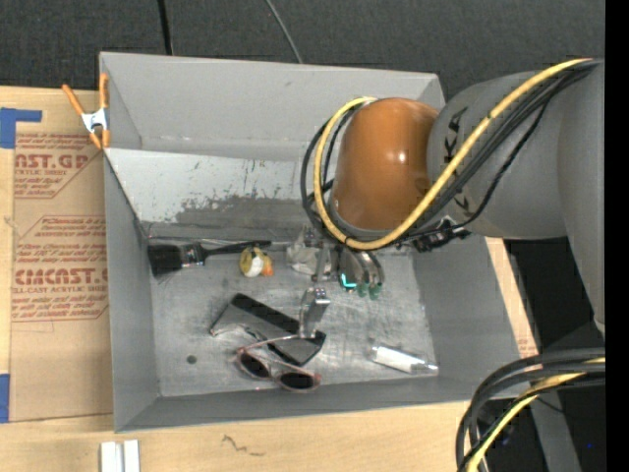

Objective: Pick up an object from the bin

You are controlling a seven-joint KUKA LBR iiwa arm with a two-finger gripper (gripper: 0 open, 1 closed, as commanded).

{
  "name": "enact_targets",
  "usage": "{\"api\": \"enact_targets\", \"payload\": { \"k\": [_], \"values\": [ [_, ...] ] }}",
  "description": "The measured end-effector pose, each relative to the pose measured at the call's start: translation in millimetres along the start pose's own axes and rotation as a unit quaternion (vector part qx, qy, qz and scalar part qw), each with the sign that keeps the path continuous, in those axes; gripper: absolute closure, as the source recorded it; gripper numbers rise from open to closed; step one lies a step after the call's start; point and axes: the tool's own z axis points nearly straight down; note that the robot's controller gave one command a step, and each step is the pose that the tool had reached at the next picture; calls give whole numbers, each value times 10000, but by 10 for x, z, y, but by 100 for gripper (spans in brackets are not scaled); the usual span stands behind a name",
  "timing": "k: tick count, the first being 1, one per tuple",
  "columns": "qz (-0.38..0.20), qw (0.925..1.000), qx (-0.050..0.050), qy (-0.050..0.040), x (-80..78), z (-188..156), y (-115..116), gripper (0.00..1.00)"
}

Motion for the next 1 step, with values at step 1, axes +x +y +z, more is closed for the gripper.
{"api": "enact_targets", "payload": {
  "k": [1],
  "values": [
    [6, 10000, -4, -37, -19, -38, -3, 0]
  ]
}}
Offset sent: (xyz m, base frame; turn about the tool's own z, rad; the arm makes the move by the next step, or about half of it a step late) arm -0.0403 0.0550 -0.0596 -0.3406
